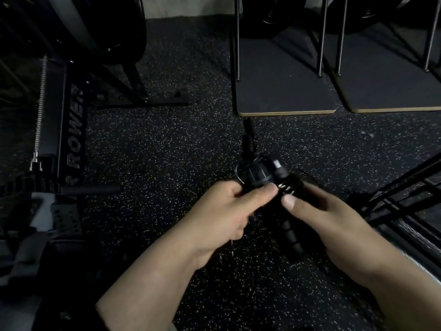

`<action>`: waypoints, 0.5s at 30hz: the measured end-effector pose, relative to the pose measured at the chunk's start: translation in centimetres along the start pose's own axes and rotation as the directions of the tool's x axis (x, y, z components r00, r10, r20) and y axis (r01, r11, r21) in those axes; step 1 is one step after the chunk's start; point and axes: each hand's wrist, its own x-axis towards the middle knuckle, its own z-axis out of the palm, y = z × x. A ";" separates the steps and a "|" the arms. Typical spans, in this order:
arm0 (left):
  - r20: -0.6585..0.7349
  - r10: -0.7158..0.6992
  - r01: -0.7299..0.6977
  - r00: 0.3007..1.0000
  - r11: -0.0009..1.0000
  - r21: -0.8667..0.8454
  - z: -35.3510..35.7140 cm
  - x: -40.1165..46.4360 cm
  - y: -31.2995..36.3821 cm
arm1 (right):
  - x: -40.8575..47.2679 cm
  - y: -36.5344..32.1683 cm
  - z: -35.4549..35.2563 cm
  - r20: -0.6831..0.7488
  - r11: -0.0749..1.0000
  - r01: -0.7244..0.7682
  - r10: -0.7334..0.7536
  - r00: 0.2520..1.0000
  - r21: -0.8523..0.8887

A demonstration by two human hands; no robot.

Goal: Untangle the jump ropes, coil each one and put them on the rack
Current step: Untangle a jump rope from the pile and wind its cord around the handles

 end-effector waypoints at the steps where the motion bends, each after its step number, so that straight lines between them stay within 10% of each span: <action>1: 0.024 0.009 -0.009 1.000 1.000 -0.010 0.1 -0.1 0.2 | 0.0 0.0 0.1 0.065 0.999 -0.001 -0.002 0.998 0.038; 4: 0.033 0.022 -0.023 0.999 1.000 0.016 0.3 0.0 0.3 | -0.1 0.2 0.1 0.079 0.998 0.023 -0.027 0.997 0.053; 10: -0.020 -0.069 0.068 0.997 0.997 -0.043 1.1 0.0 0.4 | 0.0 -0.1 0.7 -0.230 0.887 0.135 -0.257 0.939 -0.442; 15: -0.012 -0.154 0.142 0.988 0.933 -0.332 1.2 0.4 0.5 | 0.0 0.4 1.1 -0.276 0.758 0.109 -0.363 0.890 -0.643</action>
